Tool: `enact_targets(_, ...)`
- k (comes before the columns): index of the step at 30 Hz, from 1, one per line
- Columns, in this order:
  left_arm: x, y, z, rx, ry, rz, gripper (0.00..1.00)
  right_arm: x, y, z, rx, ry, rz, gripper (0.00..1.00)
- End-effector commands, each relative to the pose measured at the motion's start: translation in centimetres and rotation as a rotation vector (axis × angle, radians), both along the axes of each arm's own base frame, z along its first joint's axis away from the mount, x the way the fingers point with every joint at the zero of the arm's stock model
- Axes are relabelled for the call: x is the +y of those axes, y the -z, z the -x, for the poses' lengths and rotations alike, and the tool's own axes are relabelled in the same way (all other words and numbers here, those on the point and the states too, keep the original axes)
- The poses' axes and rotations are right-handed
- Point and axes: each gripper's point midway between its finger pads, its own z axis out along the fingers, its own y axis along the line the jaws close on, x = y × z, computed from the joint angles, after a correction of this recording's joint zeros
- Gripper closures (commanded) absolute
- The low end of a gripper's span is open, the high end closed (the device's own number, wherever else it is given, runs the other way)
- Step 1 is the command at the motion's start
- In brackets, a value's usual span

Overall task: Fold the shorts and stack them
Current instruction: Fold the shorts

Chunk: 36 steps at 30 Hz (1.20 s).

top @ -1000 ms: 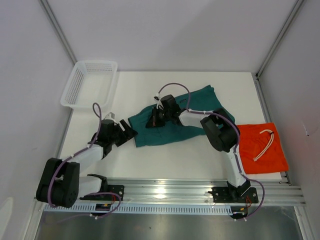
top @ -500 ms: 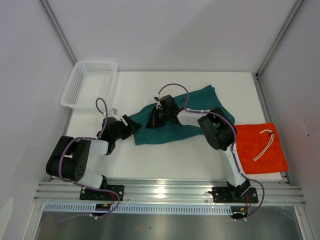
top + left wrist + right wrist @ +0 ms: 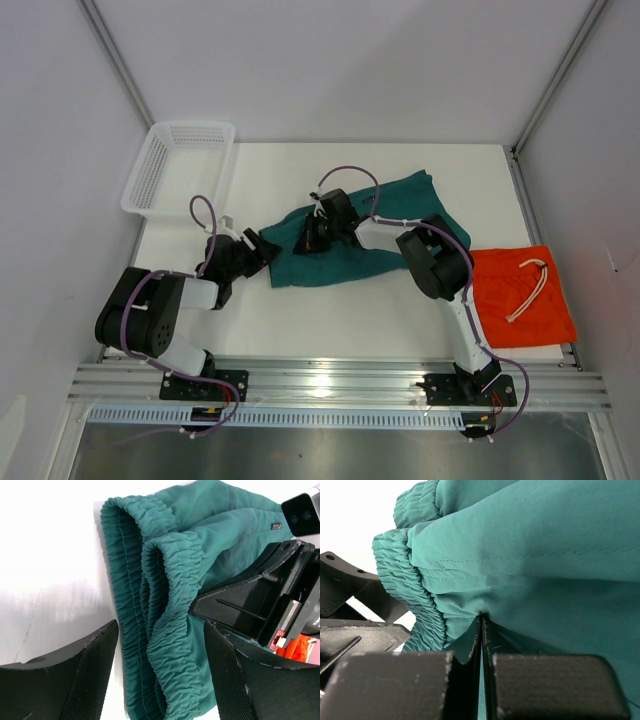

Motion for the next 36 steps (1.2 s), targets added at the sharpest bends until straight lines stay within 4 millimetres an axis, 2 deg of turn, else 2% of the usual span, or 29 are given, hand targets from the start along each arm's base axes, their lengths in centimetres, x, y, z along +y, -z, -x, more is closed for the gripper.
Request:
enact_targets(1,1.4,2.3,1.1,0.077,-0.052,-0.075,0.26,-0.8,2.5,0.3,0.021,0.001,0.062,1.00)
enact_targets(6,1.1,2.4,0.5,0.064,-0.062,-0.096,0.28,-0.6,2.3,0.4,0.023,-0.004,0.053,1.00)
enact_targets(11,-0.4,2.2,0.3,0.039,-0.022,-0.086,0.32,-0.4,2.5,0.4,0.027,-0.005,0.047,1.00)
enact_targets(17,-1.1,3.2,0.5,0.042,-0.013,-0.091,0.35,-0.1,2.5,0.5,0.030,-0.010,0.042,1.00)
enact_targets(28,-2.6,0.3,0.8,-0.080,0.041,0.014,0.51,0.0,2.9,0.6,0.041,-0.010,0.043,1.00)
enact_targets(36,-3.6,-1.4,1.0,-0.131,0.066,0.056,0.54,0.1,3.1,0.8,0.052,-0.013,0.038,1.00)
